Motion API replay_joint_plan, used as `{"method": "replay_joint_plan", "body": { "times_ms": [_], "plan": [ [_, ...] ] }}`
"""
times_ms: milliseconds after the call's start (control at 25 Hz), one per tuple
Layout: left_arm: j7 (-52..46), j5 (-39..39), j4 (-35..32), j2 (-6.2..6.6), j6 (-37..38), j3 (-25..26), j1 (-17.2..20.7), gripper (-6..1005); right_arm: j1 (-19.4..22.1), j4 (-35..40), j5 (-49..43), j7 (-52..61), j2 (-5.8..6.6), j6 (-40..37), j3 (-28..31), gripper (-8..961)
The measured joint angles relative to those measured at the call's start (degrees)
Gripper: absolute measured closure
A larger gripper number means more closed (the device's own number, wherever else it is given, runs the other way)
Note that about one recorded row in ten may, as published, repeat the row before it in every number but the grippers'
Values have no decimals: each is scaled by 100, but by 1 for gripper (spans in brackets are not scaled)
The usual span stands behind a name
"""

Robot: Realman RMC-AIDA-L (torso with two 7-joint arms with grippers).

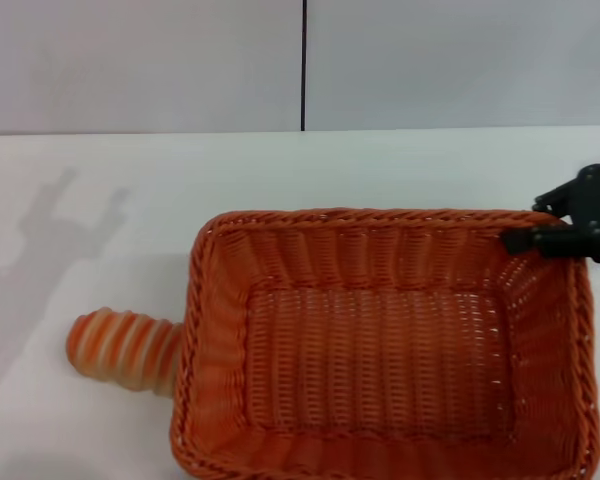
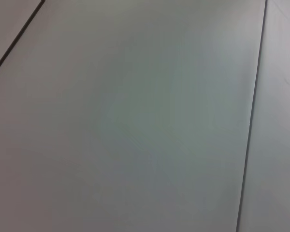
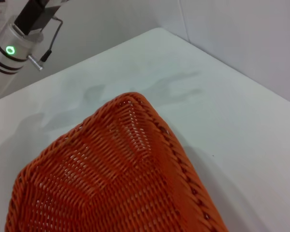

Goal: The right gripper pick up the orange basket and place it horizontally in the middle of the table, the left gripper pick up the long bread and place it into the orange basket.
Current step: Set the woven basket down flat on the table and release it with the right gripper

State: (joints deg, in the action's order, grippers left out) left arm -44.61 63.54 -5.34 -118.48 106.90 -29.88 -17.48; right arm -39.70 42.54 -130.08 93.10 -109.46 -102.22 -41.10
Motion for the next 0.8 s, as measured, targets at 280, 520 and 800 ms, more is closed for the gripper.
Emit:
{"method": "replay_joint_plan", "body": {
  "times_ms": [280,520,800],
  "plan": [
    [6,1,8,2,-25,1,-3,179,-316,-358,-9,-71,-52,175,-135,767],
    [14,-5,3,17,-30,22,-6,180,-441,-360,-11,-72,-161,432,-363,765],
    [14,-8,-26,27,-94,36,-10,181,-326,-177,21,107,-109,407,-296,763]
  ]
}}
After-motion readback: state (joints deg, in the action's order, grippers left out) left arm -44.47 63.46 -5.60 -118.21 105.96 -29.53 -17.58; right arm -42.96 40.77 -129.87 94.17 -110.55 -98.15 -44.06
